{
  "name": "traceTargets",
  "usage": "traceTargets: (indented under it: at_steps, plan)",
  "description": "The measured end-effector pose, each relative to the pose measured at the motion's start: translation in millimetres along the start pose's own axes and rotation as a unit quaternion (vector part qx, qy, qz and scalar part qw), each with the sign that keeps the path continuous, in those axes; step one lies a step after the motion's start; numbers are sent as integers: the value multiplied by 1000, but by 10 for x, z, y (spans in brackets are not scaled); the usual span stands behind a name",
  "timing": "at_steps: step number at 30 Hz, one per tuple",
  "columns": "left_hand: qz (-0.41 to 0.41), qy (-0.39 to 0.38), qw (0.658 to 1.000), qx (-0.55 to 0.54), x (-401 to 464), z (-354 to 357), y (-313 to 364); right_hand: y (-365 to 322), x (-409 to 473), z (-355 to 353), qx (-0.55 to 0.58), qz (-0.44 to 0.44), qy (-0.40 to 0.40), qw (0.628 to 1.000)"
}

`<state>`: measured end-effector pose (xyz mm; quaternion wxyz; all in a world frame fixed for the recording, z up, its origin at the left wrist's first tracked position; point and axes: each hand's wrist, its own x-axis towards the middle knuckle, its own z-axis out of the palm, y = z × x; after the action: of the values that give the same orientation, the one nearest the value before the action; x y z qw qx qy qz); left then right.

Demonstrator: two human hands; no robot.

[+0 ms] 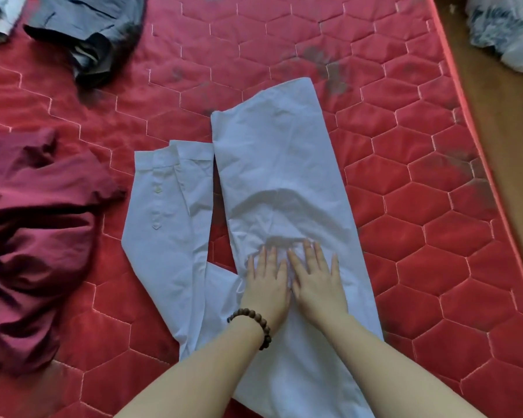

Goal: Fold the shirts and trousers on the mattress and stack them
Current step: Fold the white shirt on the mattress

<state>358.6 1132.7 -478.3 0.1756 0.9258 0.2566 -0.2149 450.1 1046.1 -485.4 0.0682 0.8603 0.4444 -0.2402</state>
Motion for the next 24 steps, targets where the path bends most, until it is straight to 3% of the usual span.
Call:
traceTargets:
  at_steps: [6,14,24]
  plan:
    - [-70,43,997,-7,791,-347,-292,204,832,-355,-19,-24,36,999]
    - [-55,84,995,-4,1592,-766,-775,376,1662,-763,-24,-44,31,998]
    - [-100,164,981,4,2446,-1107,-1144,281,2574,-1132,-21,-73,43,996]
